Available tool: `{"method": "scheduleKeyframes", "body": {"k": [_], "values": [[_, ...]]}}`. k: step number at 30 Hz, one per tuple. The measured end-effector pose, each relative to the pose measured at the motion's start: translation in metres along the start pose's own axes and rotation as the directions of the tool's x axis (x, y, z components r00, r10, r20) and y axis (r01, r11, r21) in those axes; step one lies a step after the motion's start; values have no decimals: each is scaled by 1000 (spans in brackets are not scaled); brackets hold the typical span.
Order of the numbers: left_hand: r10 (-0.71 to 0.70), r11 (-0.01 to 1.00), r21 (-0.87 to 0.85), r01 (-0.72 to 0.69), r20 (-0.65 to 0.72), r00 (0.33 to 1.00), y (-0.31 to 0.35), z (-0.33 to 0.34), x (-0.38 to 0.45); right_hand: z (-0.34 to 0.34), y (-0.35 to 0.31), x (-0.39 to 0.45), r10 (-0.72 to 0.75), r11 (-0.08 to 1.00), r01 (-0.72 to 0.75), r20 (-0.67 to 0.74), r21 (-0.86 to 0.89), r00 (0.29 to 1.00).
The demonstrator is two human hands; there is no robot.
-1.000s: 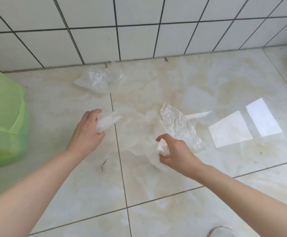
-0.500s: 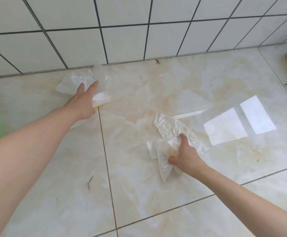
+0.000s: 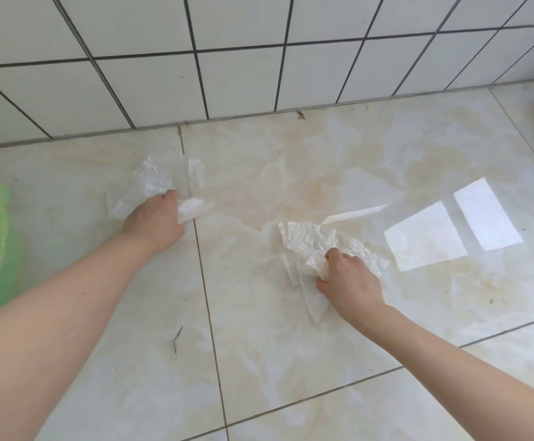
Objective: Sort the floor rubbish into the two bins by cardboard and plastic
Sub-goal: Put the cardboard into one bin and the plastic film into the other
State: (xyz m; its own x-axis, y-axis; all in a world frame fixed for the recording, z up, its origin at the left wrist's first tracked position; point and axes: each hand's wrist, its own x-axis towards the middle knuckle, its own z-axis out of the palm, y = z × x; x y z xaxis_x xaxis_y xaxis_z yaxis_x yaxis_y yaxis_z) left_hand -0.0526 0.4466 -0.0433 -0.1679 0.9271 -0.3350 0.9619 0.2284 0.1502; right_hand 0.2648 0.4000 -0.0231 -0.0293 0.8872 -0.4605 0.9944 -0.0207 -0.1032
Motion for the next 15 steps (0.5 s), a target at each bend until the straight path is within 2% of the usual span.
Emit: {"method": "scheduleKeyframes", "body": {"k": [5,10,15], "values": [[89,996,33,-88,-31,996,-9,4,-25,3,0,12,-87,982,74,-71,-172,994],[141,988,66,-142,15,990,-28,12,-60,7,1,15,-160,973,147,-61,-180,985],[111,992,-56,-112,-17,994,-43,14,-104,13,-7,4,-222,959,201,-88,-199,971]]}}
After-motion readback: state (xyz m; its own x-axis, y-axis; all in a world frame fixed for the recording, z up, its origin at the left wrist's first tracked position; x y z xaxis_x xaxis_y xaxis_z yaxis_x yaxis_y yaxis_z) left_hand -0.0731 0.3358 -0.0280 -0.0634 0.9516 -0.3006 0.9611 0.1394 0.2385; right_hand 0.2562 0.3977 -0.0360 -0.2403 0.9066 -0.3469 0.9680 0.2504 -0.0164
